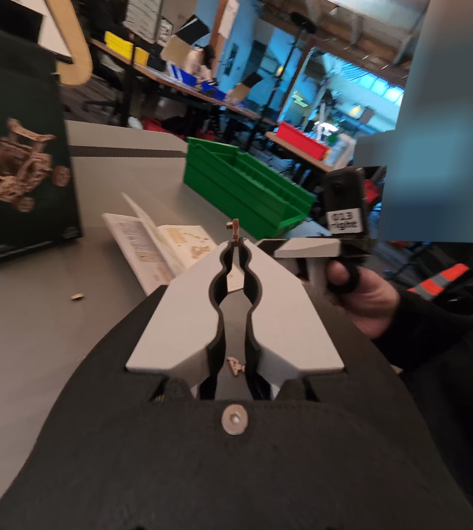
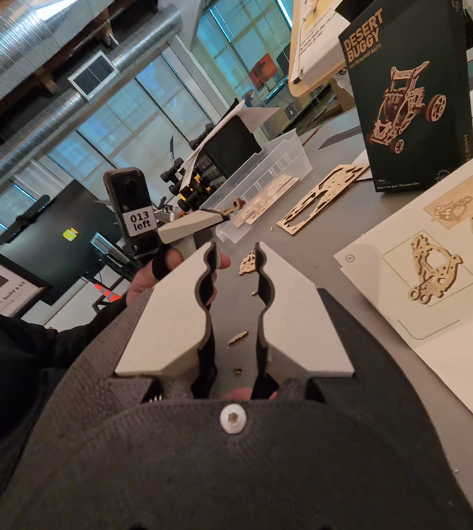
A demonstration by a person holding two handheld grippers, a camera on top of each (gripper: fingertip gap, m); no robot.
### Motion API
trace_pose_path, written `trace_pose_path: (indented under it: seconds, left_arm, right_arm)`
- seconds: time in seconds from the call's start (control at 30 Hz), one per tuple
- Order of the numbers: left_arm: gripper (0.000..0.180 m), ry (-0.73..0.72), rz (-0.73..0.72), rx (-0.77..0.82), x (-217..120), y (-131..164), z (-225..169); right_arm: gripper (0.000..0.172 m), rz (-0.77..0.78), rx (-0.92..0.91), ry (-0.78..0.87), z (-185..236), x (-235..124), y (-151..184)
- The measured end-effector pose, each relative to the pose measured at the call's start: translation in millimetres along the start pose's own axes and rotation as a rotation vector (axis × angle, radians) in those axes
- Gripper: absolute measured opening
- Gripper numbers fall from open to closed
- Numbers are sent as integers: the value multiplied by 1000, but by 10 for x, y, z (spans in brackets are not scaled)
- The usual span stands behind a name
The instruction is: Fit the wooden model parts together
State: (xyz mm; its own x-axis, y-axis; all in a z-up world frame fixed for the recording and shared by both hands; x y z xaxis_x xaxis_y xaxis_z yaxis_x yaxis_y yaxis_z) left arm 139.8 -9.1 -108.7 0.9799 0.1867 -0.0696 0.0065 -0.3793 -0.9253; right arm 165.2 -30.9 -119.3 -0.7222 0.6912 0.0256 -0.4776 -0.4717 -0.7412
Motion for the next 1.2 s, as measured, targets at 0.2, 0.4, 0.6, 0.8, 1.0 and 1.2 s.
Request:
trace_pose_path:
  seconds: [0.2, 0.4, 0.6, 0.8, 1.0, 1.2]
  left_arm:
    - [1, -108, 28, 39, -54, 27, 173]
    - [2, -127, 19, -87, -87, 25, 310]
    - [2, -87, -16, -216, -132, 15, 360]
    - [2, -17, -45, -319, -130, -14, 327]
    - [1, 182, -90, -496, -130, -68, 161]
    - [1, 414, -28, -509, -201, -77, -124]
  right_arm:
    - [27, 45, -74, 39, 22, 38, 126]
    - [27, 59, -101, 56, 12, 53, 174]
    - [27, 61, -111, 64, 1, 60, 167]
    - [27, 61, -125, 68, -1, 76, 144]
    - [22, 54, -243, 109, -8, 104, 68]
    - [19, 108, -695, 197, 18, 158, -35]
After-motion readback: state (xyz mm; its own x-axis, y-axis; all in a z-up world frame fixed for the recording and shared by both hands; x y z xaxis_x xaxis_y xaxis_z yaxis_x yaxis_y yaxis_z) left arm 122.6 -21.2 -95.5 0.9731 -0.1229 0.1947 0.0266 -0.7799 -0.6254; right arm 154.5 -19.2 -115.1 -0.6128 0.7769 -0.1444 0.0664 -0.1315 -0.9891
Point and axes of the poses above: each gripper's, where its closed fingertips meet, x out along the fingers, y out of its underside, z = x × y across the jaws, the point moved 1 cm from there along -x, back along the fingers, and after that the axes turned 2 degrees about x, right-handed, at the moved point
